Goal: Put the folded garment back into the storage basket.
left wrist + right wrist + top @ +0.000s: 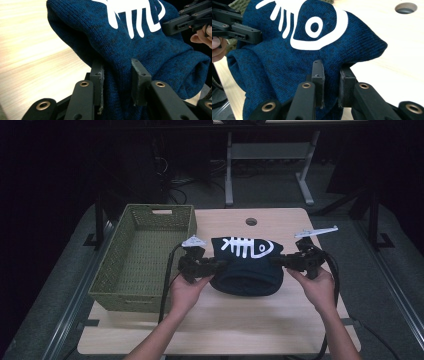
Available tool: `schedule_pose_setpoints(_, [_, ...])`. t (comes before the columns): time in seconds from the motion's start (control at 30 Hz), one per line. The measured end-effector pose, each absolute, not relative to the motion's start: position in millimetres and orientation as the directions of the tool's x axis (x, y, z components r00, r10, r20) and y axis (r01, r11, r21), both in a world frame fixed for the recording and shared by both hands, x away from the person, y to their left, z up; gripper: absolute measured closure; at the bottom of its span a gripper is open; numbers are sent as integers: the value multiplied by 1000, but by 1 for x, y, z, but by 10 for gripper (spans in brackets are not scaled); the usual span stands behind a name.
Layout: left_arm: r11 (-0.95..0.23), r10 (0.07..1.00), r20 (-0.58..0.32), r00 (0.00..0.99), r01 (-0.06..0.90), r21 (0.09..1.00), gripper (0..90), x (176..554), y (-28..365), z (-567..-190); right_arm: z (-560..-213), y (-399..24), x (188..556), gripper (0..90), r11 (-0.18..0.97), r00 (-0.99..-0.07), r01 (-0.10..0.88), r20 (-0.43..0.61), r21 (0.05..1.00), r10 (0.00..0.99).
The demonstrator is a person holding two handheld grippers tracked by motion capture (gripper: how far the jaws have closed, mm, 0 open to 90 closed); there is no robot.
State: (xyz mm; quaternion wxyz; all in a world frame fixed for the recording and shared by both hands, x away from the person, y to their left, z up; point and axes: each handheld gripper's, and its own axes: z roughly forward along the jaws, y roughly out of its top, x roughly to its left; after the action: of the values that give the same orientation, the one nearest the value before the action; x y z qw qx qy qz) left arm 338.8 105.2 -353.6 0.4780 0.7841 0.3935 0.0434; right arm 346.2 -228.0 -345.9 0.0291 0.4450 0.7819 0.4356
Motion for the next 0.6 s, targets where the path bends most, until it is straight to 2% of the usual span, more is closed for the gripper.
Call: schedule_pose_setpoints(0.6, [-203, 681, -310, 664, 577, 791, 680, 341, 147, -332, -320, -188, 360, 780, 248, -639, 652, 344, 716, 688])
